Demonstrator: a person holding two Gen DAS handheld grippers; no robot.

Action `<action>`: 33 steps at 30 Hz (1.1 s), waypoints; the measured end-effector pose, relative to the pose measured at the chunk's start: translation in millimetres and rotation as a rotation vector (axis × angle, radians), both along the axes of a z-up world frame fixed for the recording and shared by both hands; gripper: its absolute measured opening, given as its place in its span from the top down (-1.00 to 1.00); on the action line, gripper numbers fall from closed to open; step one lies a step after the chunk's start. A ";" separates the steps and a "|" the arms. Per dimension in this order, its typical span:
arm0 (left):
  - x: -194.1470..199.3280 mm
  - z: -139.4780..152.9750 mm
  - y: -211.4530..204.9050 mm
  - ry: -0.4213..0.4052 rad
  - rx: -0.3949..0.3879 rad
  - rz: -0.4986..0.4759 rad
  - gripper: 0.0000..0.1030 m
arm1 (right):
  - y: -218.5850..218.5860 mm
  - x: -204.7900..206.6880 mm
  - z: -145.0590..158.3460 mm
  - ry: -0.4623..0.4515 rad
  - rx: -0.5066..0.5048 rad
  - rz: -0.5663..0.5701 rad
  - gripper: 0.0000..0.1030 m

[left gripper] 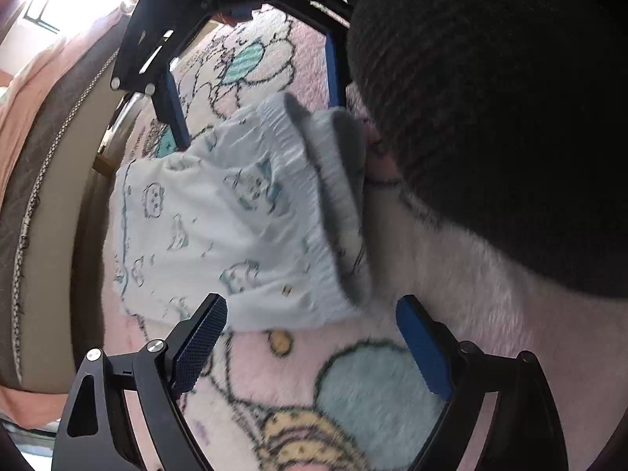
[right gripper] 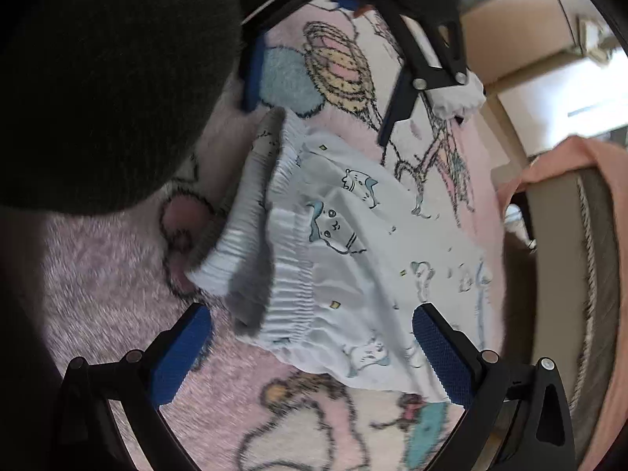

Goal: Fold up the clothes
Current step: 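Grasp the elastic waistband with the left gripper while the right gripper grasps it too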

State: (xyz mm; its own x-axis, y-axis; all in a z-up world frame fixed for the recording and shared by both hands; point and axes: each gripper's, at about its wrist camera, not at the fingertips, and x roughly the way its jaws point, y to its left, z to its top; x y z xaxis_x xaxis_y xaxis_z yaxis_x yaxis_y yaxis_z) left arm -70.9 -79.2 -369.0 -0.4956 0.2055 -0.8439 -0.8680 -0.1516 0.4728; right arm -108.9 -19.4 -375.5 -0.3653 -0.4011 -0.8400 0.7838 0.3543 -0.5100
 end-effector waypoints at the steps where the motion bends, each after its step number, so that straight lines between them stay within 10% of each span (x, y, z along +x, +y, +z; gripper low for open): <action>1: 0.1 -0.3 2.4 0.002 0.011 0.002 -0.72 | 0.4 -1.8 -0.1 -0.017 -0.004 -0.006 -1.00; 10: -5.5 0.8 9.6 0.039 0.040 0.016 -0.75 | 1.2 11.0 -15.3 0.056 -0.050 0.095 -1.00; 33: -14.5 -1.1 12.7 0.124 0.112 0.210 -1.00 | -6.8 0.5 -15.3 0.058 -0.095 -0.097 -1.00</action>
State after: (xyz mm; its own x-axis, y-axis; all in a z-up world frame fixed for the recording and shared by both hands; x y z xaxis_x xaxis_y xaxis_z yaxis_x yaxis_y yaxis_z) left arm -85.4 -66.5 -370.1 -0.6354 0.1765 -0.7518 -0.7486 -0.3795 0.5436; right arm -108.4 -26.2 -390.8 -0.4527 -0.4387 -0.7763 0.7802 0.2265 -0.5831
